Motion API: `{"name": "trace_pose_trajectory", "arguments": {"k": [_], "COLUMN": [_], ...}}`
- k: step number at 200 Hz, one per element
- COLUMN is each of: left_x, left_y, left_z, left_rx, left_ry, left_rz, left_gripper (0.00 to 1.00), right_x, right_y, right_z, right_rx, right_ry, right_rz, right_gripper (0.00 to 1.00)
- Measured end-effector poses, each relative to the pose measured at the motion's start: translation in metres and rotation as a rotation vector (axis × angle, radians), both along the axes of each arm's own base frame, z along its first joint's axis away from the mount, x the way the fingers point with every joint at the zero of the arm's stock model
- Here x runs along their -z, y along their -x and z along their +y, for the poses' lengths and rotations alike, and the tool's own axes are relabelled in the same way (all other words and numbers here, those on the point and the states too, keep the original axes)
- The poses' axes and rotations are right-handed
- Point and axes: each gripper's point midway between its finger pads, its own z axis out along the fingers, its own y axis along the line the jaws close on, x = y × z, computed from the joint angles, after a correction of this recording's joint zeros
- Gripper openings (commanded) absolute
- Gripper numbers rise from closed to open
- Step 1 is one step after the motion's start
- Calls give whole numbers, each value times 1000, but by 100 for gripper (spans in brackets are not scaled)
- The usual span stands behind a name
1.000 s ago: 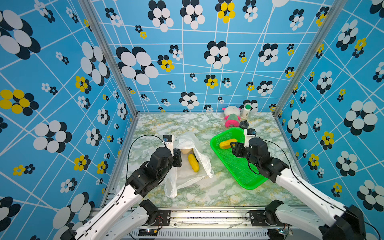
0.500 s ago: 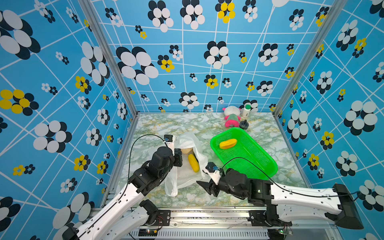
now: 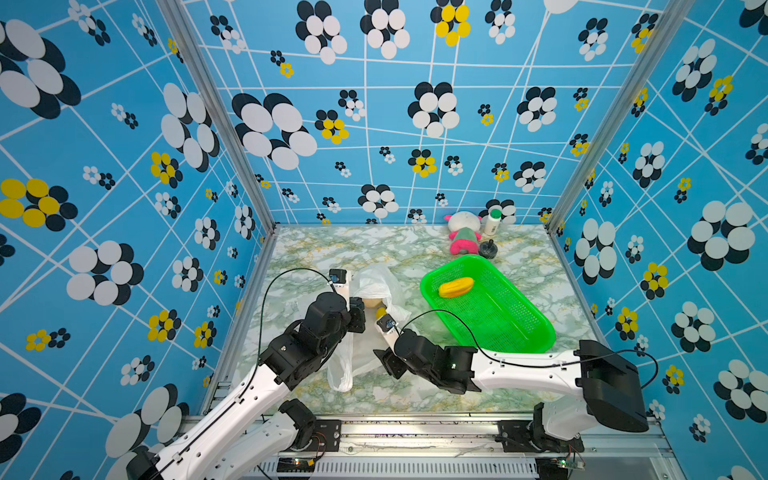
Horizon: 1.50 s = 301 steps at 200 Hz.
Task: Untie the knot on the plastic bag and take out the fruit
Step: 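Move the right gripper back over the bag opening held by the left gripper, then lower the right gripper into the bag and close on a yellow mango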
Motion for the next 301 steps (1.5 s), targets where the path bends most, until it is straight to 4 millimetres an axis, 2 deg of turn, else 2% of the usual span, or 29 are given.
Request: {"name": "trace_pose_trajectory", "arguments": {"k": [23,50,72,84,96,113,123,137,172,204,228,272,290,301], "left_x": [1,4,9,12,12,9,6,-1,-8,-8,-7,-5,-5,-5], "left_y": [0,-2,-5,-6,-6,-6,-2,0,3,4,4,4,4,5], "left_z": [0,-1,-2,-3,-4,-4,-5,-4,0,1,1,3,3,2], "left_rx": [0,-1,0,0,2,5,20,24,19,19,18,12,15,19], "left_ry": [-4,-8,-17,-23,-23,-16,-4,13,28,27,26,21,23,25], "left_rz": [5,11,27,37,41,35,31,13,-8,-6,-4,2,2,4], "left_gripper": [0,0,0,0,0,0,0,0,0,0,0,0,0,0], "right_x": [17,35,34,28,19,6,4,4,14,40,43,23,19,24], "right_y": [-22,-40,-44,-40,-26,6,17,16,-2,-32,-49,-41,-41,-43], "right_z": [-6,-9,-4,-1,7,25,30,32,43,24,5,-16,-13,-8], "right_rx": [90,156,172,170,141,64,51,57,138,269,368,405,399,397], "right_ry": [10,50,68,69,73,35,7,-3,-5,49,85,85,78,93], "right_rz": [53,98,103,72,25,-12,-8,-6,7,37,16,-74,-87,-84], "right_gripper": [63,57,55,60,61,56,54,50,50,51,53,65,68,64]}}
